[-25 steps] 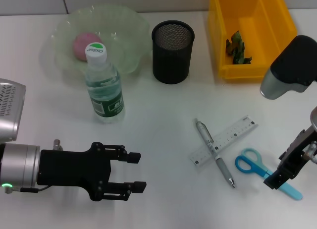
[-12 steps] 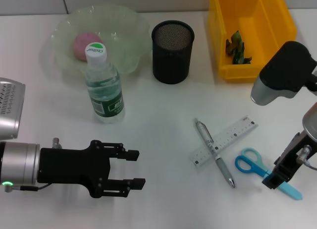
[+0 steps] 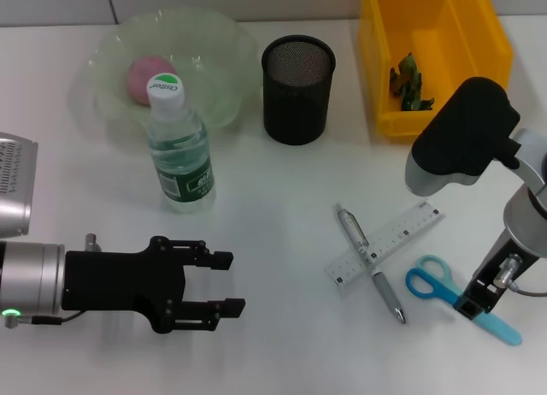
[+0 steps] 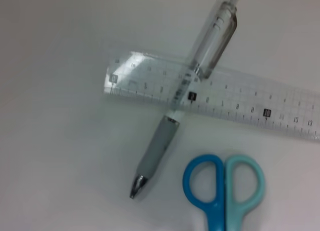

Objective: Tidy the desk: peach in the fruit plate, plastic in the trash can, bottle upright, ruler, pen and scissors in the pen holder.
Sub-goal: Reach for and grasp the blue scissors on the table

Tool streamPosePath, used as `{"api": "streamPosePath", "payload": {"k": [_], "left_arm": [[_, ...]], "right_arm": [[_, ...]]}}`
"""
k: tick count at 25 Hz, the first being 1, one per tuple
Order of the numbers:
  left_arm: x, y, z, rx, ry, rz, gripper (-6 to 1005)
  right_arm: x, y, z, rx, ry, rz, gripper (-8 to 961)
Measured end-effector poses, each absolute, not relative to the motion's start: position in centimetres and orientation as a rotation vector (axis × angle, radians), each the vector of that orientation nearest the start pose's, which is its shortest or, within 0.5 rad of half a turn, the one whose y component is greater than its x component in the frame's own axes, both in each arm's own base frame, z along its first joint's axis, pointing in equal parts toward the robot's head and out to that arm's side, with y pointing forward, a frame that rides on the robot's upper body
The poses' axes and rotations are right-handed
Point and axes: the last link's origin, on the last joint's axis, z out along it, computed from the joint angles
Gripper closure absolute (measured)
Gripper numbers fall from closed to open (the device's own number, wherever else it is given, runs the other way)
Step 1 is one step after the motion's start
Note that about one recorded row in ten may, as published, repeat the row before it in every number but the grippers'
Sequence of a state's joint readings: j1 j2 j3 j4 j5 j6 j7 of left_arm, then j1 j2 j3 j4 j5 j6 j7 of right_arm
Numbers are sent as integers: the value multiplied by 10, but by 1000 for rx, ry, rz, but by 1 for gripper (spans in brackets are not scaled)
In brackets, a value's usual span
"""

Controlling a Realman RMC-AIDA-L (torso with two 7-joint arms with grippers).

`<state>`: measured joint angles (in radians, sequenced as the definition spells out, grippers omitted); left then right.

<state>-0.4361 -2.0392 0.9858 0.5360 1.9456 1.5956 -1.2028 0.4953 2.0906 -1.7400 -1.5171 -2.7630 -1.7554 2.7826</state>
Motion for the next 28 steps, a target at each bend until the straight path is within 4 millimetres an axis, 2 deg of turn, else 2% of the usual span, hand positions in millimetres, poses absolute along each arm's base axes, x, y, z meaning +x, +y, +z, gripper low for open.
{"api": "streamPosePath", "payload": {"k": [8, 20, 28], "left_arm": [[-290, 273, -38, -2993, -525, -569, 319], [-291, 276, -40, -2978, -526, -545, 319], [-290, 276, -41, -2977, -527, -543, 318]], "right_arm": [[191, 288, -29, -2522, 924, -958, 469], [193, 288, -34, -2530, 931, -938, 555], [196, 289, -36, -2525, 937, -936, 577]]}}
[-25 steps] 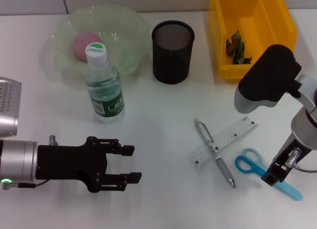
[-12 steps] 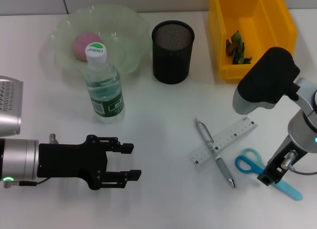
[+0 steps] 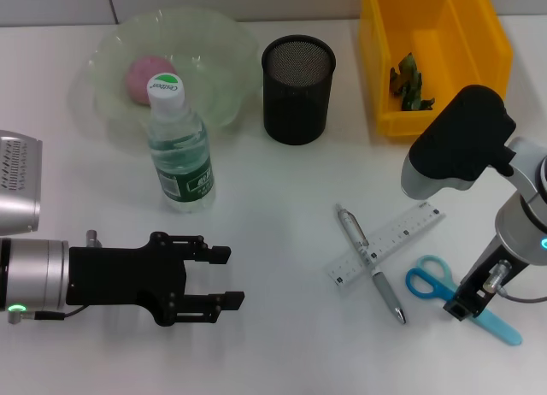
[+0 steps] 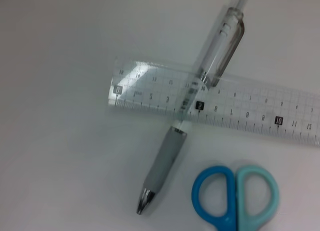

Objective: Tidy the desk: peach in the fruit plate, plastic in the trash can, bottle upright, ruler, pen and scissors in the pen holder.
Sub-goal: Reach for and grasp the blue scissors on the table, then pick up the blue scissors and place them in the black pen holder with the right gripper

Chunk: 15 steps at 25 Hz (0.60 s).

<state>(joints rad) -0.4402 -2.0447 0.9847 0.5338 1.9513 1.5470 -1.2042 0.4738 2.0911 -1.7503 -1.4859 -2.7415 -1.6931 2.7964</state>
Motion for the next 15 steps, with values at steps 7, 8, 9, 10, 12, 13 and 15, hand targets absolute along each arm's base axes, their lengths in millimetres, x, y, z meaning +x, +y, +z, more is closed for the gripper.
{"api": "streamPosePath", "payload": {"k": [7, 8, 9, 10, 12, 13, 15], "left_arm": [[-291, 276, -41, -2975, -527, -541, 318], [-291, 276, -41, -2974, -527, -541, 318], [-291, 276, -41, -2974, -527, -541, 318], [-291, 277, -41, -2974, -527, -542, 319], [-290, 277, -41, -2973, -527, -543, 319], [-290, 277, -41, -2973, -527, -544, 319], [-290, 277, -41, -2973, -527, -544, 319]], "right_arm": [[200, 289, -37, -2523, 944, -938, 672], [200, 289, -37, -2523, 944, -938, 686], [201, 289, -37, -2524, 943, -936, 699], [201, 289, -37, -2524, 942, -933, 713], [201, 289, -37, -2526, 939, -929, 717], [201, 288, -37, -2527, 936, -925, 719], [200, 288, -35, -2528, 934, -912, 724]]}}
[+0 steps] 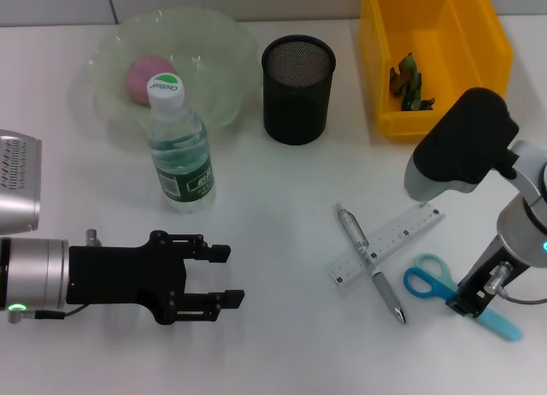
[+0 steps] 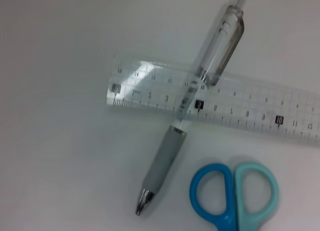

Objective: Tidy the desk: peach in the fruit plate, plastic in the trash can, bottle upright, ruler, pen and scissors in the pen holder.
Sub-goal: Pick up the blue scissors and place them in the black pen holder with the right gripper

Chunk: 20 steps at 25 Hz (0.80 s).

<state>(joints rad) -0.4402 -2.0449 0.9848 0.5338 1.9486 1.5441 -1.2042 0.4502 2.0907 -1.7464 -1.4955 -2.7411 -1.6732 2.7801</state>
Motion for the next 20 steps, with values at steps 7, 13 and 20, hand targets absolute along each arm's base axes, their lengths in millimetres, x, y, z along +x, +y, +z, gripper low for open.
{"api": "streamPosePath", "payload": {"k": [7, 13, 20], "left_arm": [[-291, 276, -39, -2965, -534, -557, 319], [-291, 276, -39, -2966, -533, -563, 318], [-290, 275, -39, -2967, -535, -567, 318]], "right_arm": [[185, 292, 3, -2564, 939, -636, 733], [182, 306, 43, -2540, 951, -324, 730], [187, 341, 81, -2425, 787, 503, 726]]}}
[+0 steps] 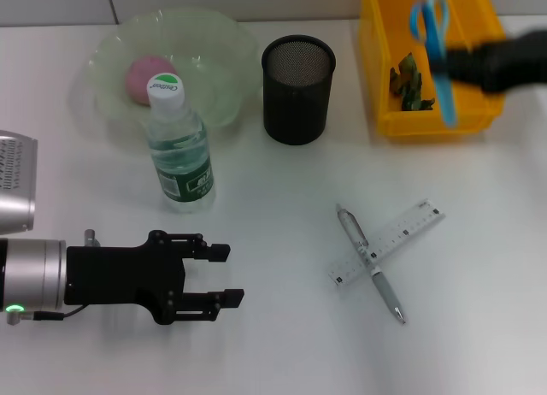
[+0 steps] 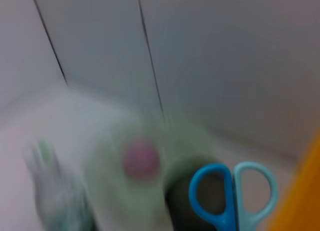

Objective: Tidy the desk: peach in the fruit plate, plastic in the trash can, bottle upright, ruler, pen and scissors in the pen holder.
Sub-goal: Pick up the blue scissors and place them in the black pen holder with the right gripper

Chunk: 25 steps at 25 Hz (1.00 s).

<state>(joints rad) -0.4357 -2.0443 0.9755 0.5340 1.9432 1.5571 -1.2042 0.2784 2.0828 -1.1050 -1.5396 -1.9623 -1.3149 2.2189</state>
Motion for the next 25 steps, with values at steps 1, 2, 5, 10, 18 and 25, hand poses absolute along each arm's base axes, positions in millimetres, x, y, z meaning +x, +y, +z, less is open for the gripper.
{"api": "streamPosePath", "payload": {"k": [1, 2, 5, 10, 18, 25], "left_arm": [[-290, 275, -39, -2967, -535, -567, 318], [-290, 275, -40, -2966, -543, -569, 318], [-290, 276, -40, -2965, -554, -571, 318], [-289, 277, -39, -2954, -569, -579, 318], [-289, 277, -38, -2946, -575, -586, 319], [-290, 277, -37, -2940, -578, -590, 319]], "right_arm": [[189, 346, 79, -2413, 761, 627, 726], [194, 355, 73, -2386, 729, 852, 725], [202, 367, 61, -2348, 726, 1026, 724], [208, 394, 16, -2284, 717, 1168, 721], [191, 419, -33, -2304, 710, 1008, 717], [187, 423, -45, -2345, 716, 925, 714]]}}
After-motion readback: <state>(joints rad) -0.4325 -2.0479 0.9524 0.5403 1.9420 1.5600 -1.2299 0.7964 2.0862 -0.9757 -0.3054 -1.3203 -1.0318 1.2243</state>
